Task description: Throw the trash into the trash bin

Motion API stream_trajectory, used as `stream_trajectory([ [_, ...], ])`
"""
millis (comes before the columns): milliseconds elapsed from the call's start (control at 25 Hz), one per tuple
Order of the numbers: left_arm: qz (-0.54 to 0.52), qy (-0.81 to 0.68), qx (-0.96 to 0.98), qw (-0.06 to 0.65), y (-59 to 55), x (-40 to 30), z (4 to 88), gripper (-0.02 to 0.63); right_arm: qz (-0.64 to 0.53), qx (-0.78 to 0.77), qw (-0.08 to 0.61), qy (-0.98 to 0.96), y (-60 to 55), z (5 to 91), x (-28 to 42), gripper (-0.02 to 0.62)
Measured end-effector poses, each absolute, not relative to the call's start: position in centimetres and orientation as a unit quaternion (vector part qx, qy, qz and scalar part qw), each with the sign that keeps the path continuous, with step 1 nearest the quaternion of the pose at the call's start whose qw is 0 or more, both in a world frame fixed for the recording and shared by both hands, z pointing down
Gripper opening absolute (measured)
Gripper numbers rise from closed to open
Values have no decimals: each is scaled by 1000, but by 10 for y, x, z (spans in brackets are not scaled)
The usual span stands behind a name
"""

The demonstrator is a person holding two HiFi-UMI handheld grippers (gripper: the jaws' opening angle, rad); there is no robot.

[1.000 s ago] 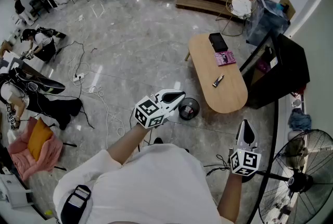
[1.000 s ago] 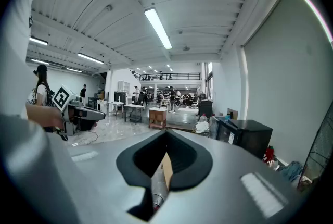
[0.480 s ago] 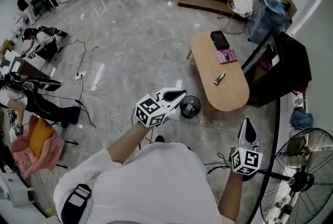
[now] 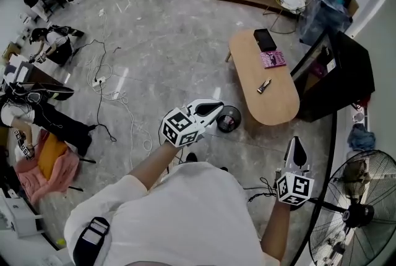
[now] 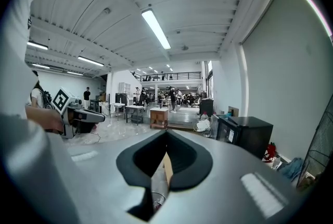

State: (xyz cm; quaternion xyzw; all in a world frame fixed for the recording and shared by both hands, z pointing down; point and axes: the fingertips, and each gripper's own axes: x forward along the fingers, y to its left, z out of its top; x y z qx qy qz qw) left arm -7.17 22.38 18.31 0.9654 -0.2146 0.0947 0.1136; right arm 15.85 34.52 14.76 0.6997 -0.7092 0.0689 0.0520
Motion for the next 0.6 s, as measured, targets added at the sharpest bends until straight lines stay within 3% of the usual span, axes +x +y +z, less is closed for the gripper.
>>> stream_trajectory([
  [480,107,-237,958,120,241,-49,197,6,72,682,52,-726,357,160,187,11],
  [520,106,-239,958,121,242,-47,197,6,69,681,49,-727,358,160,189,29],
  [600,104,-243,956,124,243,-43,199,6,66,680,46,-729,360,160,195,141],
])
